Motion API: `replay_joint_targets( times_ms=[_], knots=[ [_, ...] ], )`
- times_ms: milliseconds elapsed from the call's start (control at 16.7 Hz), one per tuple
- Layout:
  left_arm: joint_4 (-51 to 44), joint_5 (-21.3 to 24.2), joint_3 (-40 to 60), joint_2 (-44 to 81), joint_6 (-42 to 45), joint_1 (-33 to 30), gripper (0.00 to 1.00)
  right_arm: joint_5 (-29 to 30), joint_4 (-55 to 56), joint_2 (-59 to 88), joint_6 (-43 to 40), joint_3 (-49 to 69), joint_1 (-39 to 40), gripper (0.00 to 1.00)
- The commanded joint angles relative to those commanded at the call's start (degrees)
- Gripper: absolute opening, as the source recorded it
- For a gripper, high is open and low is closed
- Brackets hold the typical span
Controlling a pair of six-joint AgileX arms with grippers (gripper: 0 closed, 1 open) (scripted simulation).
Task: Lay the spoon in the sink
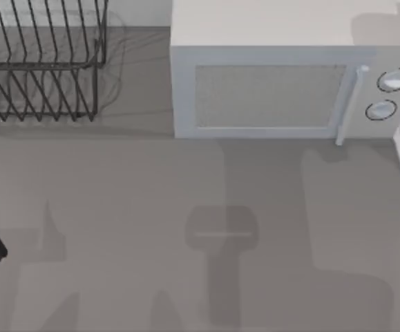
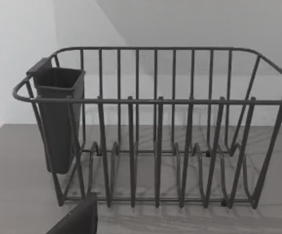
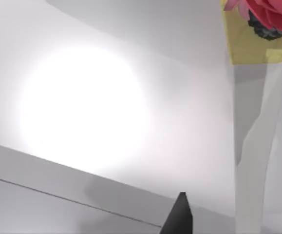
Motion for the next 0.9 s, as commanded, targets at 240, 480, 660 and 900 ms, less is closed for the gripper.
replay_joint_targets(
  times_ms=[240,480,660,900],
  knots=[
    [0.00,0.00,0.00,0.00,0.00,0.00,1.00,0.05,-0.77,2.22,0.79,3.13,0.42,0.00],
    [0.00,0.00,0.00,0.00,0.00,0.00,1.00,0.07,-0.56,2.17,0.81,2.85,0.09,0.00],
    [0.00,0.00,0.00,0.00,0.00,0.00,1.00,0.04,2.52,0.62,0.75,-1.17,0.28,0.00],
    [0.00,0.00,0.00,0.00,0.00,0.00,1.00,0.00,9.73,-2.91,0.85,-12.94,0.46,0.00]
  ],
)
